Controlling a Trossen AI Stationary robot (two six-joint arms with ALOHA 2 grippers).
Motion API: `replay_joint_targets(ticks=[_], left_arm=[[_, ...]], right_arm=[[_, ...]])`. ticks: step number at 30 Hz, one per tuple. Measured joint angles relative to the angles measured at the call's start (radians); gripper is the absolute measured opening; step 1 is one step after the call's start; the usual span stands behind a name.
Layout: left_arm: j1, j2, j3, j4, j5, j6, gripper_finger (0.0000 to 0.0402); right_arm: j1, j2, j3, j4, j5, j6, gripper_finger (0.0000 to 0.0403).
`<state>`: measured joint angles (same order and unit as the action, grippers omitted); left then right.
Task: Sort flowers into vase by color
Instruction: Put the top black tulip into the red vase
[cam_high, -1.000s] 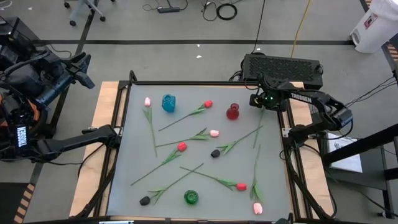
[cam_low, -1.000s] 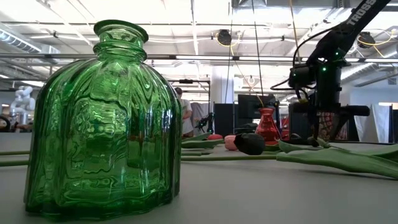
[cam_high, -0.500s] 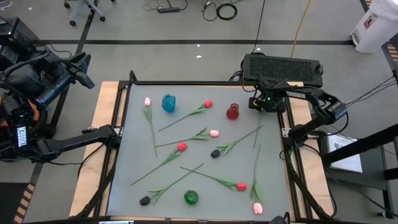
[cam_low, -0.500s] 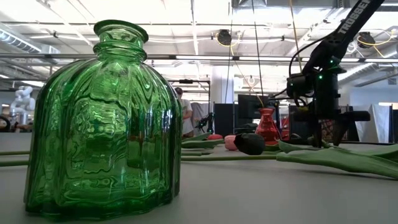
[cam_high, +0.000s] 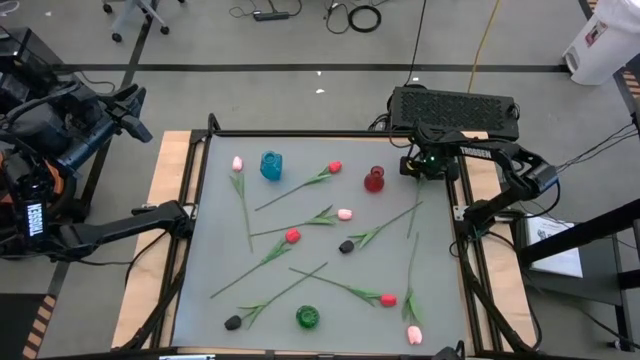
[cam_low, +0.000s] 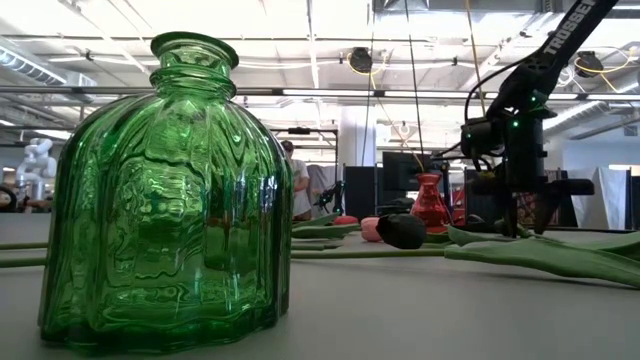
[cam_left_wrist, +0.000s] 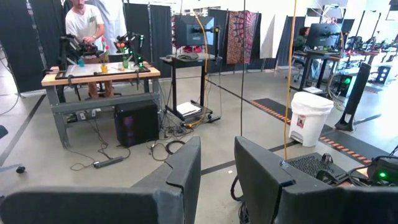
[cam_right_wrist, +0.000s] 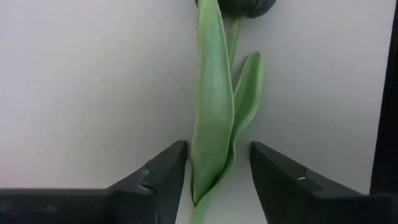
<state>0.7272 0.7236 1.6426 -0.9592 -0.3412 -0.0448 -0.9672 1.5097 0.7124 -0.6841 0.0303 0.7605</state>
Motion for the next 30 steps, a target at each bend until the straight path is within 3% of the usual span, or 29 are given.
replay_joint_targets(ticks=[22, 30], left_arm=[[0.000, 0.000, 0.000, 0.000, 0.000, 0.000, 0.0105], [0.000, 0.000, 0.000, 0.000, 0.000, 0.000, 0.0105]], right_arm=[[0.053, 0.001, -0.001, 0.012, -0.003, 0.005, 0.0010], [0.053, 0.001, -0.001, 0.014, -0.005, 0.005, 0.0007]])
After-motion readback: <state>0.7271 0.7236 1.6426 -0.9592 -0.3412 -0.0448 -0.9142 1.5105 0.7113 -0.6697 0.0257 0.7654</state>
